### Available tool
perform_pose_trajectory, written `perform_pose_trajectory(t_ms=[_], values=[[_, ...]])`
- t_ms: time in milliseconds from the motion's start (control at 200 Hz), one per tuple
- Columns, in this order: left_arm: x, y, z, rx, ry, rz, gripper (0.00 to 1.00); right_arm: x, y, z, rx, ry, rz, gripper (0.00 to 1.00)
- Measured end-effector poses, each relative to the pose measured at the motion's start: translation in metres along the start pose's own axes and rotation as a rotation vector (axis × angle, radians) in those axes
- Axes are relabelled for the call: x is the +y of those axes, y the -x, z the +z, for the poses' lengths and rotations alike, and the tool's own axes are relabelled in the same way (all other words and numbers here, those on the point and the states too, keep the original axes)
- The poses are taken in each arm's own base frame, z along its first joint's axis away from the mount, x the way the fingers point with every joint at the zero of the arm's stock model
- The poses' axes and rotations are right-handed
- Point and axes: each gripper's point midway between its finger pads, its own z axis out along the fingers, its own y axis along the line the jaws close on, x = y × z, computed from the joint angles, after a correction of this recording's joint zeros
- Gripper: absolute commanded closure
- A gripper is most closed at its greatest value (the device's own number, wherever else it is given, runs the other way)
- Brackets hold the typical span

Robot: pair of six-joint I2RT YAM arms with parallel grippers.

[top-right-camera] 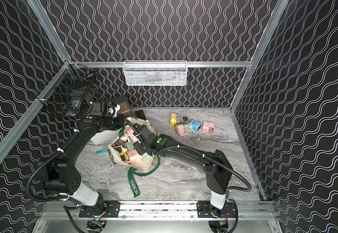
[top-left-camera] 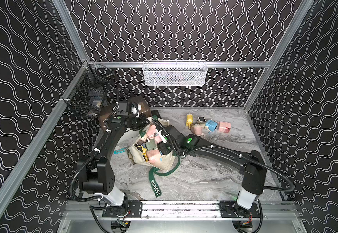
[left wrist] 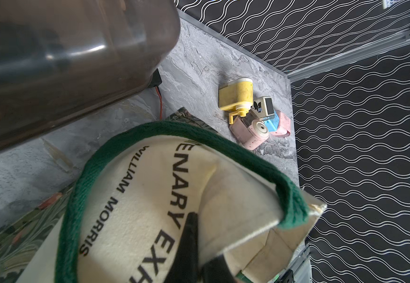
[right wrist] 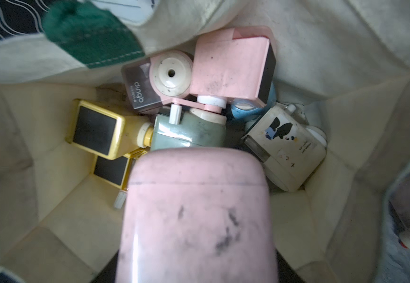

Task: Take out the pencil sharpeners from the tote bags
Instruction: Place the pencil sharpener at the center of the board.

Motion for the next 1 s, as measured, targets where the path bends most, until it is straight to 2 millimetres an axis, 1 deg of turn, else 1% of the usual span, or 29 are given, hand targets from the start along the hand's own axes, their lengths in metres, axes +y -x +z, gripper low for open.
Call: perform_pose_trajectory(t_ms=[70,145,220,260,320,355,455,495,500,520,545,580,661,761,786,821,906,1001], values=[[0.0,0.0,0.0,-0.001,0.0,0.0,1.0,0.001,0.006,-0.013,-0.028,0.019,0.008,0.46],[0.0,0.0,0.0,0.0,0.0,0.0,1.0,0.001,0.015,-0.031,-0.071,0.038,0.021,0.46],[0.0,0.0,0.0,-0.001,0.001,0.0,1.0,-0.007,0.022,-0.049,-0.11,0.045,0.04,0.46],[0.0,0.0,0.0,-0.001,0.001,0.0,1.0,-0.015,0.027,-0.058,-0.136,0.044,0.064,0.46],[0.0,0.0,0.0,-0.001,0.002,0.0,1.0,-0.037,0.033,-0.071,-0.175,0.033,0.12,0.44],[0.0,0.0,0.0,-0.002,0.002,0.0,1.0,-0.054,0.037,-0.077,-0.196,0.014,0.166,0.44],[0.0,0.0,-0.001,-0.002,0.001,0.001,1.0,-0.116,0.04,-0.084,-0.232,-0.042,0.344,0.44],[0.0,0.0,-0.001,-0.003,0.001,0.001,1.0,-0.144,0.038,-0.084,-0.24,-0.081,0.42,0.44],[0.0,0.0,-0.001,-0.003,0.001,0.001,1.0,-0.151,0.037,-0.084,-0.241,-0.091,0.435,0.44],[0.0,0.0,-0.001,-0.002,0.001,0.001,1.0,-0.162,0.034,-0.084,-0.241,-0.108,0.467,0.44],[0.0,0.0,-0.001,-0.002,0.0,0.001,1.0,-0.179,0.029,-0.083,-0.238,-0.137,0.511,0.44],[-0.001,-0.001,-0.001,-0.002,0.0,0.001,1.0,-0.194,0.024,-0.081,-0.232,-0.164,0.549,0.44],[-0.001,-0.001,-0.001,-0.001,-0.001,0.001,1.0,-0.219,0.01,-0.071,-0.207,-0.205,0.609,0.44],[-0.001,-0.001,-0.001,-0.001,-0.001,0.001,1.0,-0.245,-0.014,-0.045,-0.141,-0.264,0.661,0.44],[-0.001,-0.001,-0.001,-0.001,-0.001,0.001,1.0,-0.248,-0.019,-0.038,-0.124,-0.277,0.666,0.44],[-0.001,-0.001,-0.001,-0.001,-0.001,0.001,1.0,-0.251,-0.028,-0.023,-0.087,-0.281,0.67,0.44],[-0.001,-0.001,-0.001,-0.001,-0.001,0.001,1.0,-0.25,-0.044,0.008,-0.012,-0.27,0.671,0.44],[-0.001,-0.001,-0.001,-0.001,-0.001,0.001,1.0,-0.252,-0.058,0.032,0.044,-0.271,0.66,0.44]])
